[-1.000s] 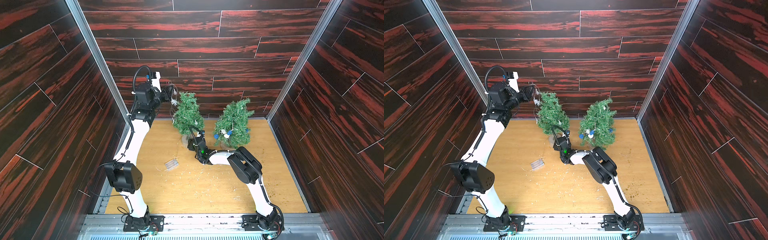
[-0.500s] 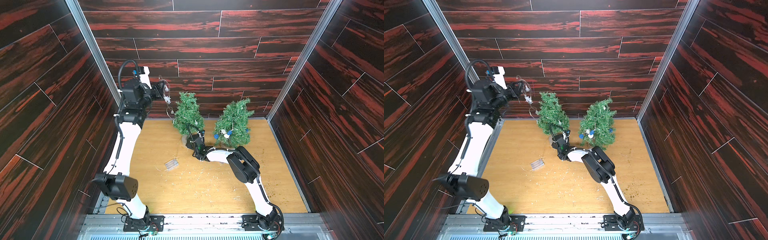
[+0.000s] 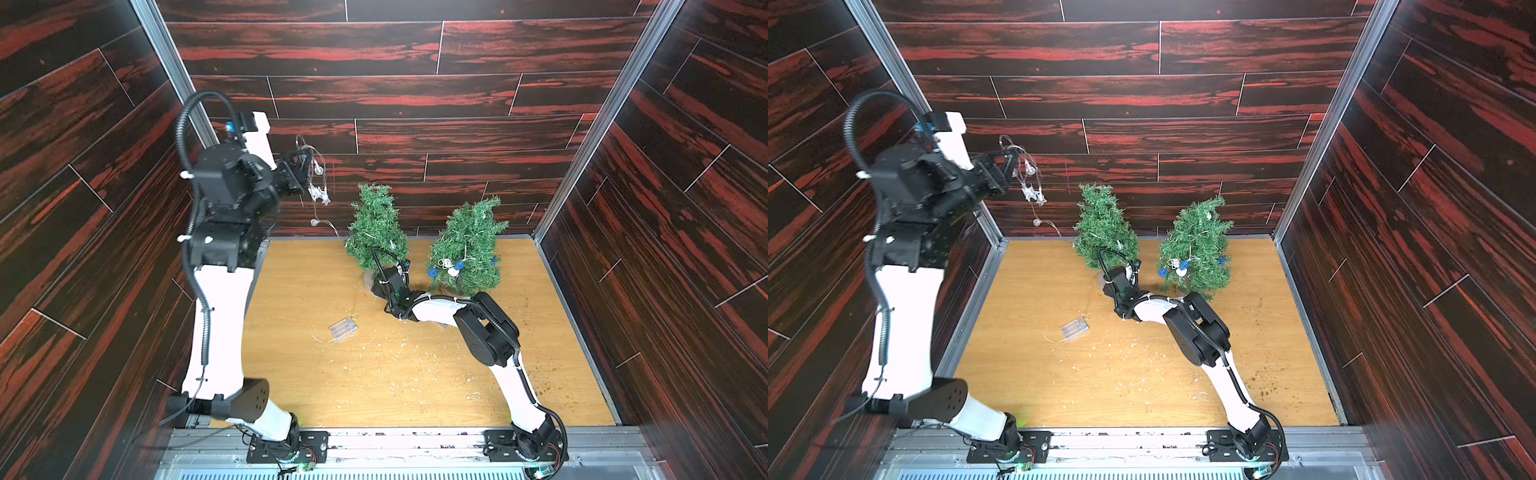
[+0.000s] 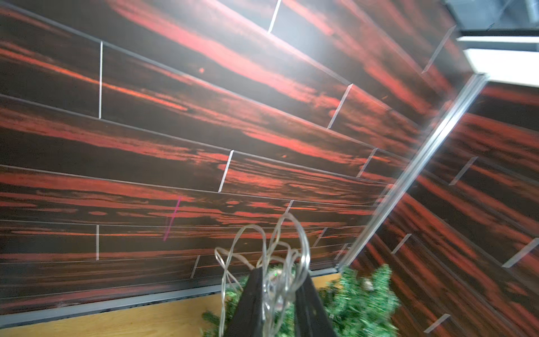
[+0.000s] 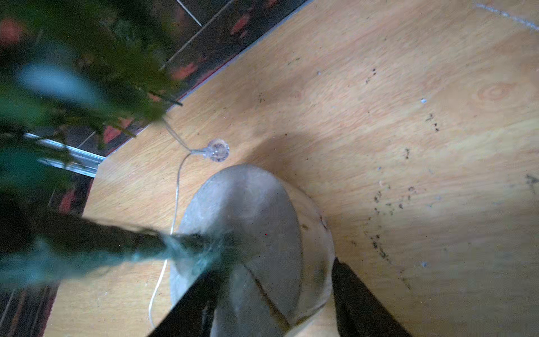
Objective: Remove string lights from the small christmas tree
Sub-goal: Remove the light string from the Christmas tree.
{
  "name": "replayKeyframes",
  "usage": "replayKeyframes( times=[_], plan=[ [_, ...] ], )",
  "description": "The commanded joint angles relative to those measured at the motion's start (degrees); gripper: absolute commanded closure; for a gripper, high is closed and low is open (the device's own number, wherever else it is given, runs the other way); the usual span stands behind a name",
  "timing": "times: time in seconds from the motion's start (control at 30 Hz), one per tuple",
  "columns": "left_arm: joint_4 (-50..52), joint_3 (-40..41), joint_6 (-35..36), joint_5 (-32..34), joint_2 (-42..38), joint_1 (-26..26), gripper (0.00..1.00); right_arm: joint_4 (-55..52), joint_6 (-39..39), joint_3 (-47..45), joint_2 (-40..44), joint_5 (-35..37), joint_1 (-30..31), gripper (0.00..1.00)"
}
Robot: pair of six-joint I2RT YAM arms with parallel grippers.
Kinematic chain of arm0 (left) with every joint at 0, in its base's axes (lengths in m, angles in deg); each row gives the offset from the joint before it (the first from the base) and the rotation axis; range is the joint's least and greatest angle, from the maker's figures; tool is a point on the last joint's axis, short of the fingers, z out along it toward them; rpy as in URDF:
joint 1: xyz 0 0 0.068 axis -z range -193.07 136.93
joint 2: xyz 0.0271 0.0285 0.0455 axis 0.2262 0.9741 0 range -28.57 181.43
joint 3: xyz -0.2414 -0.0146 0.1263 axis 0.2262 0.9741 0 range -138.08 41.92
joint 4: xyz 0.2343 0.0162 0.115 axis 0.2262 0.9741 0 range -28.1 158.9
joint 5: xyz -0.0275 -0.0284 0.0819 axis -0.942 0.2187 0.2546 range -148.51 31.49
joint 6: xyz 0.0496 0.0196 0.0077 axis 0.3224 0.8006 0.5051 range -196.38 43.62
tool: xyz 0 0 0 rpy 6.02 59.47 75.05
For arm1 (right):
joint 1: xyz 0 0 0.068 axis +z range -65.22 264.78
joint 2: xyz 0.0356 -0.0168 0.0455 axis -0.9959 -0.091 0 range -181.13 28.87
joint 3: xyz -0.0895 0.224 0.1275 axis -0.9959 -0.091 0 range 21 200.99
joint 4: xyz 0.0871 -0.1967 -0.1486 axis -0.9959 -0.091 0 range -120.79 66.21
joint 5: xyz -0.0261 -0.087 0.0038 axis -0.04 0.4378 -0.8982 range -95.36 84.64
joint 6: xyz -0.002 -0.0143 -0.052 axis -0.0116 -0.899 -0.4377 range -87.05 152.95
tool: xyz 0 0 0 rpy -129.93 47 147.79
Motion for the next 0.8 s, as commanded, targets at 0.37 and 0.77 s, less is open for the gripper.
replayKeyframes(
  times=[0.37,0.77],
  plan=[
    [-6.1,3.5,-10.0,-6.2,-4.6,0.9,1.0,-3.2,-13.5,-10.8,10.2,-9.6,0.5,0.34],
    [-7.0,7.4,-7.4,-2.7,-4.2,9.8,1.0,-10.7,-22.8,-18.6,32.2,-20.6,-0.2,0.34]
  ],
)
